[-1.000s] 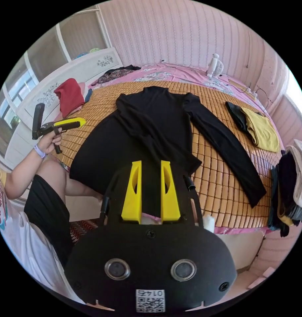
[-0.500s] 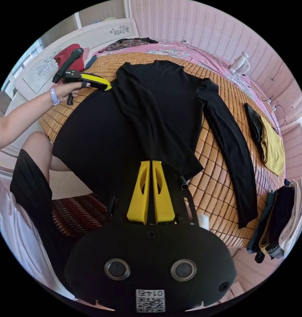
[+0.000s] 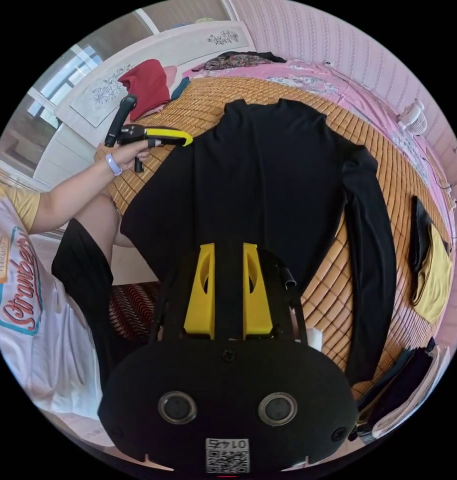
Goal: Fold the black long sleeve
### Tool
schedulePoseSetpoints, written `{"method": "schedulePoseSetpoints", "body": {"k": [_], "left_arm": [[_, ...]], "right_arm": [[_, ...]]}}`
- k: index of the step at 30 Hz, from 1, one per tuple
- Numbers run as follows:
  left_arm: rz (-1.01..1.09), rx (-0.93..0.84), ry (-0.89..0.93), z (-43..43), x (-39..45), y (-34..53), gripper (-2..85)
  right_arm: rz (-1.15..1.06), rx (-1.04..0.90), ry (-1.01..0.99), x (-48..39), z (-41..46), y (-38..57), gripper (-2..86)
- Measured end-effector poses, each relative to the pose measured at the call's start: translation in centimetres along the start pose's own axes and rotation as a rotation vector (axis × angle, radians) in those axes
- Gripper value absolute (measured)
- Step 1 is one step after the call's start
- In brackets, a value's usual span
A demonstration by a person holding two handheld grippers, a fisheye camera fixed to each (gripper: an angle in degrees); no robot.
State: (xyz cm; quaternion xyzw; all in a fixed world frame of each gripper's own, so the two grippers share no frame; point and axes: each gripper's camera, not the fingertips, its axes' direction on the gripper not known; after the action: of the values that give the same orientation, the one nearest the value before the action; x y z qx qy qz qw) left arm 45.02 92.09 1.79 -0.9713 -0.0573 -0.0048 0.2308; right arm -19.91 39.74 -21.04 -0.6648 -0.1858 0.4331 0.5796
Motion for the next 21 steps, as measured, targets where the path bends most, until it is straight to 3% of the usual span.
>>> {"method": "schedulePoseSetpoints", "body": {"k": [5,11,16,19,21], "left_arm": [[-0.004,0.008,0.013,-0.4,-0.1,0.1,-1.0],[-0.039,0.028,0.064,-1.3,-1.0,0.2,-1.0],[-0.060,0.054,0.102,-2.4,-1.8,0.0,-1.0],[-0.070,0.082,0.081,-3.5,-2.2,0.2,-1.0],[-0.099,0.064,0.085,-3.3,-2.6,0.0,-1.0]], "right_arm": [[-0.070,0.262,0.018,2.2,-0.7,-11.2,7.3],[0.014,0.299,-0.106,4.1,5.7,-26.8,8.9],[0.101,0.166,-0.072,4.5,10.3,-30.9,2.1],[0.194,0.312,0.037,5.3,8.7,-29.3,2.0],[0.222,0.276,0.039,6.0,9.2,-28.8,3.3]]}}
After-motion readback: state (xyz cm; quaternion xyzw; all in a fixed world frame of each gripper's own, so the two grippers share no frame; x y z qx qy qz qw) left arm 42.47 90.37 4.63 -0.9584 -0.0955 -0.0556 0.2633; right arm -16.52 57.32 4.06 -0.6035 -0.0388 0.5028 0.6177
